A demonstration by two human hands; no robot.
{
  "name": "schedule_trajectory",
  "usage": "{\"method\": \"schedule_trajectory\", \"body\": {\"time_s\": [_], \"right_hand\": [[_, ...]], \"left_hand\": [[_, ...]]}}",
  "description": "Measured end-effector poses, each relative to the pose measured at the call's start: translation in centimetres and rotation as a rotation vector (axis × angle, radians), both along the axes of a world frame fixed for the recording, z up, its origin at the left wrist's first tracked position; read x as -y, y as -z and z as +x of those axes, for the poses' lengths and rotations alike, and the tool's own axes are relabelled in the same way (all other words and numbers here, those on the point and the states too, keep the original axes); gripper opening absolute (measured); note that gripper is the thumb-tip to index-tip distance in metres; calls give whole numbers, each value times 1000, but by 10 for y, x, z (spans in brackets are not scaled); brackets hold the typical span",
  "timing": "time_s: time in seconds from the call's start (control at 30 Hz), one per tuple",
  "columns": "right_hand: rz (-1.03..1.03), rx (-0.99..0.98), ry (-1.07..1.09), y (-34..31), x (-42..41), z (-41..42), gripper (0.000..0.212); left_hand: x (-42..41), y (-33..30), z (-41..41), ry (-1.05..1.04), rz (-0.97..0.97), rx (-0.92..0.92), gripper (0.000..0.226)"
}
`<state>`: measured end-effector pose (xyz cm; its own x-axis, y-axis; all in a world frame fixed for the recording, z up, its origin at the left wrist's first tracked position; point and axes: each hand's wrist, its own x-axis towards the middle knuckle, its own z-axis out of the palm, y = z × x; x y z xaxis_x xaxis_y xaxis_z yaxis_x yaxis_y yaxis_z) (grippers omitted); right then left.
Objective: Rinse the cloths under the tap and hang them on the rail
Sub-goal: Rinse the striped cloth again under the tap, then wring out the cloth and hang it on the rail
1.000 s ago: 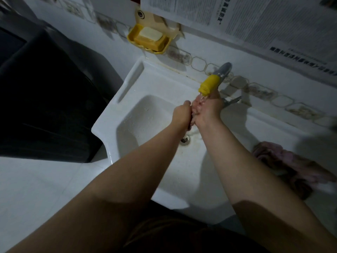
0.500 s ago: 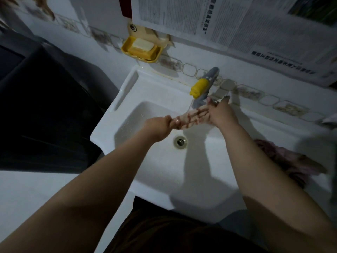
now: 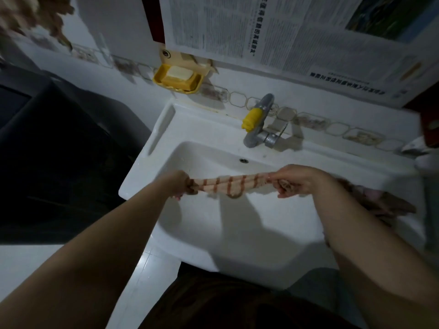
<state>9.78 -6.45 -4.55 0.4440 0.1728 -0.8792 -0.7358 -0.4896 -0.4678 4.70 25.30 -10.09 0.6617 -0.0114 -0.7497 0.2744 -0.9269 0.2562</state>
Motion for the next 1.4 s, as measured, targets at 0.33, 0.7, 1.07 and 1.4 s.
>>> {"method": "schedule_trajectory", "body": {"time_s": [0.33,0.7,1.07,1.4], "right_hand": [[276,429,-179,-45,-129,-60,44],[54,646,-233,-49,-93,-54,31],[-185,1393,-296,-25,-91,-80,53],[-635,1505,-861,-4,-91,-71,36]], "left_hand": [[45,-10,-20,-1056,-1606,-531,109],[26,-41,-9,-473,-1365,-295,77],[35,-80,-10,-482,-934,-396,19],[74,-102,-1,198,-301,-228,26]]}}
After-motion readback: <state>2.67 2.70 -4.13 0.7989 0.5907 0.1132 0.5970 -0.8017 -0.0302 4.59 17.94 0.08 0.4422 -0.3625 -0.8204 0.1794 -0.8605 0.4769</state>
